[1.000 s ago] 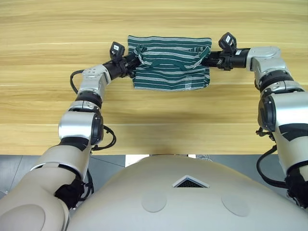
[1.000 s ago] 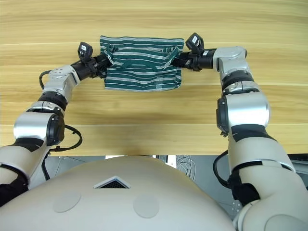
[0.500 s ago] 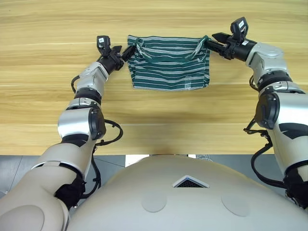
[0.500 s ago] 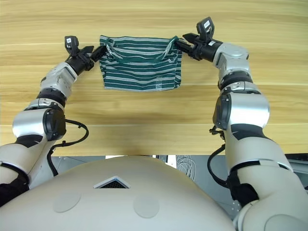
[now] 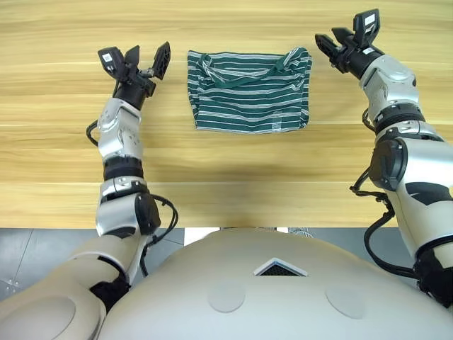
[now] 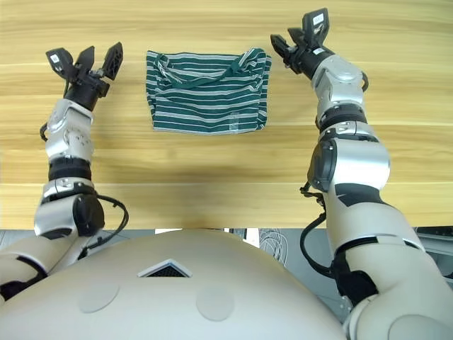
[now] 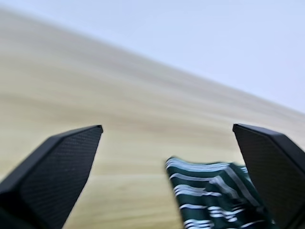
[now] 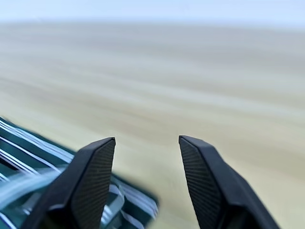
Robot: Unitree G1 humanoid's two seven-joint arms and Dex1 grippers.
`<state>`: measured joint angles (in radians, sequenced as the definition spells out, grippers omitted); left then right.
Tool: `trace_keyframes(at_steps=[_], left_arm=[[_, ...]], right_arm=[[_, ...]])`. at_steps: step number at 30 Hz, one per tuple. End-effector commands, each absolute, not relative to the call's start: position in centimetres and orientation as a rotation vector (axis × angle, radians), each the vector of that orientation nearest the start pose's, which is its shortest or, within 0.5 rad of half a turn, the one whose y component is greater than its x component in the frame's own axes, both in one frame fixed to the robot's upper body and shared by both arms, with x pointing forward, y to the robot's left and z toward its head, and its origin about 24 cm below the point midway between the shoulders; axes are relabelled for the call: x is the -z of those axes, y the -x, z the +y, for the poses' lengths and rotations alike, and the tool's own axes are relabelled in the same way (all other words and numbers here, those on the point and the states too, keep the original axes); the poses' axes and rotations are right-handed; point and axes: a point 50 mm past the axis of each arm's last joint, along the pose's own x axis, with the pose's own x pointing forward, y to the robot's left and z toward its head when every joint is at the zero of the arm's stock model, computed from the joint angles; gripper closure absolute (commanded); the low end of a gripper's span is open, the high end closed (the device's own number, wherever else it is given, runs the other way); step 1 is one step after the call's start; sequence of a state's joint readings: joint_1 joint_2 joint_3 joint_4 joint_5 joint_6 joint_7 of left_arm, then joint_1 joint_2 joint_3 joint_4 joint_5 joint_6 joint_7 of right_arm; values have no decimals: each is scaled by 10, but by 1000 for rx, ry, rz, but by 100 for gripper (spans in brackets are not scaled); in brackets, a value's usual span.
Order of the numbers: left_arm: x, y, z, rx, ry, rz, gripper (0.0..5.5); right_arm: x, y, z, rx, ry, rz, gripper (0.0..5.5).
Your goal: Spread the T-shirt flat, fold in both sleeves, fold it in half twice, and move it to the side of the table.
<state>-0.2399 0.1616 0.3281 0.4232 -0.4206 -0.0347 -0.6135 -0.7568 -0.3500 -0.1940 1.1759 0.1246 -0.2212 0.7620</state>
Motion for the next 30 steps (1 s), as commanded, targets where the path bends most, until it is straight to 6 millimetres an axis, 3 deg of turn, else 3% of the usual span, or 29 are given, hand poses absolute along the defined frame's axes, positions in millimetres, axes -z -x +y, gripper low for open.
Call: trace_keyframes(at_steps=[1, 6, 10, 14, 18, 25, 30], left_arm=[[-61, -257, 212, 301, 334, -211, 56], [-65, -244, 206, 282, 302, -220, 56], [-63, -243, 206, 274, 287, -225, 56], [-65, -242, 204, 285, 273, -237, 56], [-62, -242, 202, 290, 275, -232, 56], [-62, -239, 201, 286, 271, -230, 56], [-61, -238, 201, 281, 271, -226, 56]], right_arm=[[-66, -332, -211, -764, 120, -33, 300], [-63, -293, -204, -1051, 147, -40, 300], [-52, -283, -171, -1174, 196, 19, 300], [-28, -277, -134, -1245, 258, 147, 300], [-8, -283, -106, -1222, 249, 287, 300], [12, -306, -83, -1046, 248, 458, 300], [17, -308, -72, -1043, 214, 487, 300]])
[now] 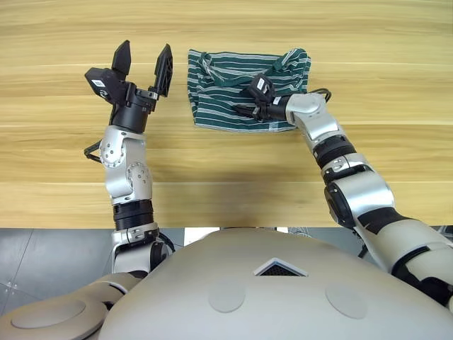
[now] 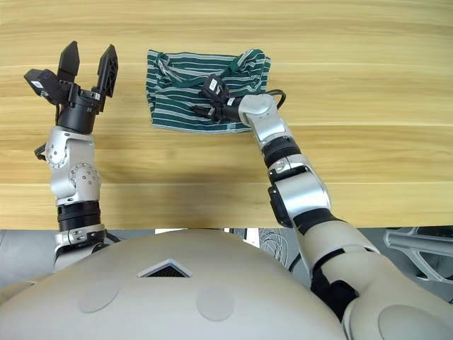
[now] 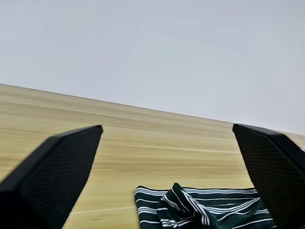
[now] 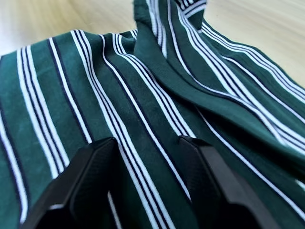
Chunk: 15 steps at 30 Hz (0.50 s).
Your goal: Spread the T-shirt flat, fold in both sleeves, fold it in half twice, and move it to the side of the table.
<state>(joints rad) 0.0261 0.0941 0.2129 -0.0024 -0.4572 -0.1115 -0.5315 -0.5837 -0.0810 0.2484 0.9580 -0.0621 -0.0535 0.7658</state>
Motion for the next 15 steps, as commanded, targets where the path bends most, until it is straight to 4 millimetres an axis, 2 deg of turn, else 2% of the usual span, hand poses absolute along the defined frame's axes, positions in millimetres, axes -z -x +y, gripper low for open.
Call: trace_keyframes(at_steps=[1, 5, 7, 9, 11, 13, 15], left_arm=[[-60, -237, 202, 278, 272, -226, 56], [-59, -237, 202, 281, 270, -221, 56], [-60, -238, 202, 285, 266, -222, 56], [-61, -239, 202, 290, 266, -225, 56], [-62, -240, 201, 293, 268, -227, 56], [-62, -241, 199, 299, 273, -228, 56], [-63, -244, 193, 320, 275, -226, 56]], right_arm=[[19, -306, -70, -1059, 226, 494, 300], [36, -283, -65, -1219, 337, 523, 300], [46, -262, -77, -1411, 383, 557, 300], [51, -248, -99, -1548, 408, 600, 300], [48, -242, -129, -1639, 442, 639, 300], [37, -241, -172, -1726, 506, 675, 300], [10, -247, -218, -1738, 532, 677, 300]])
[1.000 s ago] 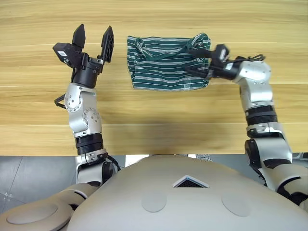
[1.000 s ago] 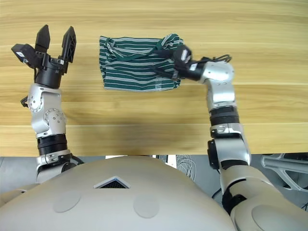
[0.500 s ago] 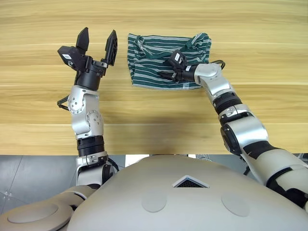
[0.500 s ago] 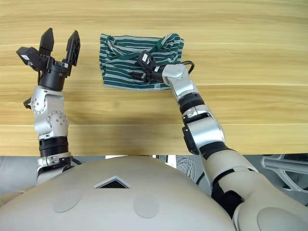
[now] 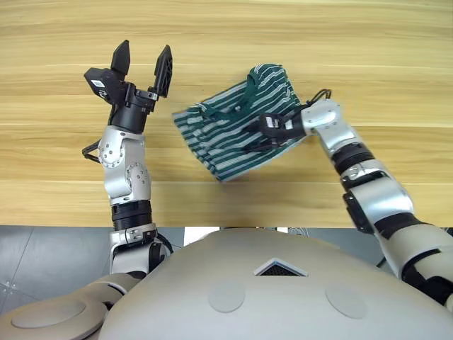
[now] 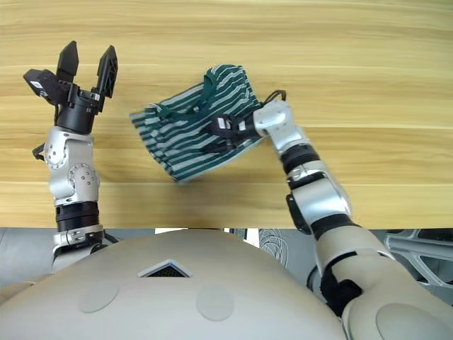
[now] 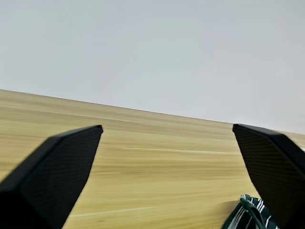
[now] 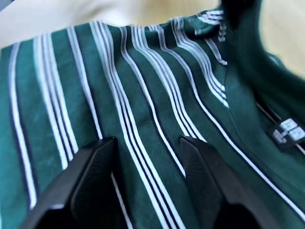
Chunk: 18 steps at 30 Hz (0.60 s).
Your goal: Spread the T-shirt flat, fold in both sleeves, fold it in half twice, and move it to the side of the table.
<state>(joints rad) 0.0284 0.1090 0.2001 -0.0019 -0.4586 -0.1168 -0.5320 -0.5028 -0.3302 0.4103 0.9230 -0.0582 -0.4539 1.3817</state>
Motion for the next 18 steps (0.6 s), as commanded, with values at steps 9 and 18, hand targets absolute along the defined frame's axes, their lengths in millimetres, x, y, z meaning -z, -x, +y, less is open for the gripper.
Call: trace_keyframes(at_steps=[9, 18], left_arm=[[-65, -245, 185, 349, 279, -234, 56], [-65, -243, 189, 343, 263, -234, 56]], right_arm=[[-72, -296, -266, -1379, 520, 327, 300], [10, -274, -236, -1237, 426, 583, 300]])
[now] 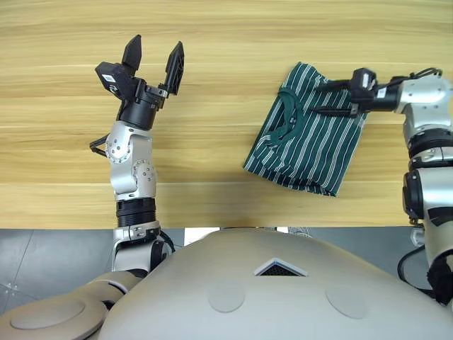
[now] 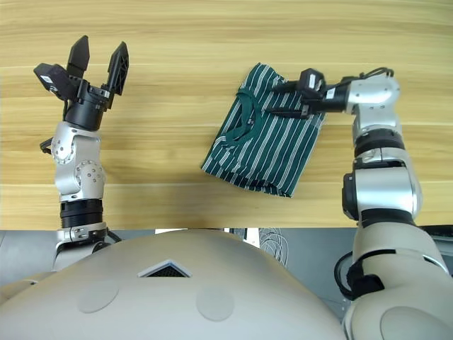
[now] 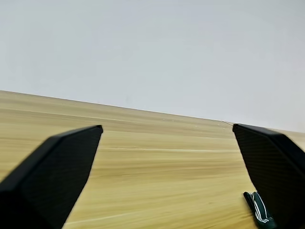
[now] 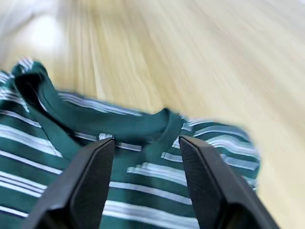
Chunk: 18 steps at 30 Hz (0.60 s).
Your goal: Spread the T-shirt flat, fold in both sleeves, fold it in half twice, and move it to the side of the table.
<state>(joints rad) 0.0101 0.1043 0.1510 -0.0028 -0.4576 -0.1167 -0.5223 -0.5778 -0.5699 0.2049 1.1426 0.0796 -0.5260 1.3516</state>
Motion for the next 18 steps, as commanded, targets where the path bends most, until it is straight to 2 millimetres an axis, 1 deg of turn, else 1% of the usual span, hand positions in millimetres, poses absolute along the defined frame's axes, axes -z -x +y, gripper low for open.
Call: trace_keyframes(at_steps=[1, 4, 7, 8, 11, 14, 15, 18], left_arm=[[-65, -243, 190, 344, 259, -233, 56], [-65, -244, 192, 346, 251, -230, 56], [-65, -242, 195, 337, 245, -232, 56], [-65, -242, 195, 337, 244, -231, 56], [-65, -242, 193, 341, 243, -228, 56], [-65, -243, 193, 342, 244, -227, 56], [-65, -244, 192, 347, 244, -227, 56], [-67, -245, 190, 357, 241, -232, 56]], right_arm=[[18, -271, -233, -1226, 421, 628, 300], [33, -260, -228, -1272, 490, 729, 300], [36, -262, -218, -1323, 539, 753, 300], [38, -264, -211, -1327, 548, 745, 300], [39, -271, -185, -1330, 511, 679, 300], [38, -280, -148, -1346, 513, 599, 300], [37, -282, -139, -1352, 512, 580, 300], [33, -284, -107, -1426, 514, 511, 300]])
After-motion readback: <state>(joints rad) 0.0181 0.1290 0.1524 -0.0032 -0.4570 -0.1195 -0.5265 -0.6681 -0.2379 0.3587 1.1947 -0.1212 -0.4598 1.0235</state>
